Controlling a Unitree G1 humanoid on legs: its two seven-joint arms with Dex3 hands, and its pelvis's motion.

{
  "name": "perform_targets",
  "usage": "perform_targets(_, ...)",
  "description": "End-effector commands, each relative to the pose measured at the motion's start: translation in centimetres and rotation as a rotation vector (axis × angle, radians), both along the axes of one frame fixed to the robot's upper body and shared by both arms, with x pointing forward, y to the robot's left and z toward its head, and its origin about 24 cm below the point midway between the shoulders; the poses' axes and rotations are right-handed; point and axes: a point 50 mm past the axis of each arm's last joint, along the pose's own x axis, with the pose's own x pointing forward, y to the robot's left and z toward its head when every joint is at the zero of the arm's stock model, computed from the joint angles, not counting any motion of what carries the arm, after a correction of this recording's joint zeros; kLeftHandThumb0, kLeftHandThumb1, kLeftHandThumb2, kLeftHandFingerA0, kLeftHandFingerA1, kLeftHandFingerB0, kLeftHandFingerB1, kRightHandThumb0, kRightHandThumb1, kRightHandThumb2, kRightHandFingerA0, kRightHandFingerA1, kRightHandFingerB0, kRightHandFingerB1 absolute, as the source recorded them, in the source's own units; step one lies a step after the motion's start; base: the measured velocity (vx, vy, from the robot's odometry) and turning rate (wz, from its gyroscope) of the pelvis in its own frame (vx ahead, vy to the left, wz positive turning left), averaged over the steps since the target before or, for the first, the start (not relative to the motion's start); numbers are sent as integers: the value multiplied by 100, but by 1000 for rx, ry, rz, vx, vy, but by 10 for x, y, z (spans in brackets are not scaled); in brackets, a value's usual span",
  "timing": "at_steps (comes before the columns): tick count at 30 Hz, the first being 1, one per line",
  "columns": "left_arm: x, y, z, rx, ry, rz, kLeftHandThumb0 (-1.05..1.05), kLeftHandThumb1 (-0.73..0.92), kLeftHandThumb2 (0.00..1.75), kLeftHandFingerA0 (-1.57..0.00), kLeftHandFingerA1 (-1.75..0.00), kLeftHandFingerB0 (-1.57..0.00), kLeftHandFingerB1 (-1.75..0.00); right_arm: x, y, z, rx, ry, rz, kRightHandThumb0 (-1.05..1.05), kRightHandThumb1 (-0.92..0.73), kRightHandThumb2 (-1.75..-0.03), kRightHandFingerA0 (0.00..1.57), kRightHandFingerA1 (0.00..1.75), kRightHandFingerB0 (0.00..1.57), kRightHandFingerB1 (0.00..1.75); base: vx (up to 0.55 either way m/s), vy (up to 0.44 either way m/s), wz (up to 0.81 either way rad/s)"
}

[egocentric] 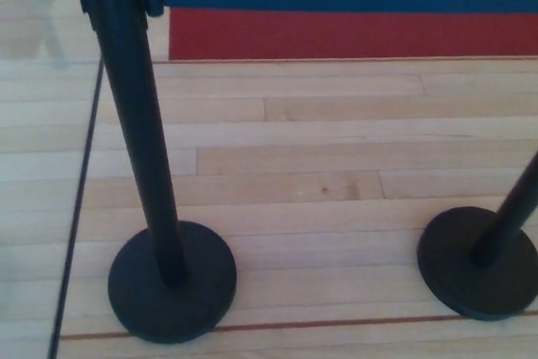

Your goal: The robot walks towards a pair of stanchion kept in front of it and uses the right hand to grab on the strap of the right stanchion that is being connected to the left stanchion. After removing it from the stanchion on the left, it releases the strap and lets it retract back to the stanchion on the right.

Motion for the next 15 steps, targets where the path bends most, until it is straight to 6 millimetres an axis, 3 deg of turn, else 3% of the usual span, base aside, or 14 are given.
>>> perform_targets(1,4,-2,1,-2,-60,17,-12,63,73,-114,-117,-102,-95,3,-10,5,-30,-26,-9,-31,9,-175,120,112,56,134,126,-92,13)
perform_targets(4,1,-3,1,-10,-62,25,-14,64,73,-114,-119,-102,-97,4,-11,6,-31,-28,-8,-36,6,-172,122,111,58,133,288,-209,25)
perform_targets(7,1,-2,1,-10,-59,22,-14,66,72,-111,-122,-101,-98,5,-10,5,-31,-26,-5,-26,6,-175,122,112,58,134,266,-153,-4)
perform_targets(10,1,-2,1,-9,-59,21,-14,66,72,-111,-122,-101,-98,5,-10,5,-32,-27,-5,-26,6,-175,122,112,58,134,260,23,-12)
perform_targets(11,2,-3,1,-6,-64,22,-13,62,77,-110,-124,-101,-99,4,-10,5,-27,-23,-10,-10,2,-175,124,111,63,129,246,88,-22)
perform_targets(15,2,-4,1,-1,-73,23,-13,62,77,-110,-124,-101,-99,3,-11,5,-20,-17,-19,-10,2,-175,124,111,63,129,258,124,-13)
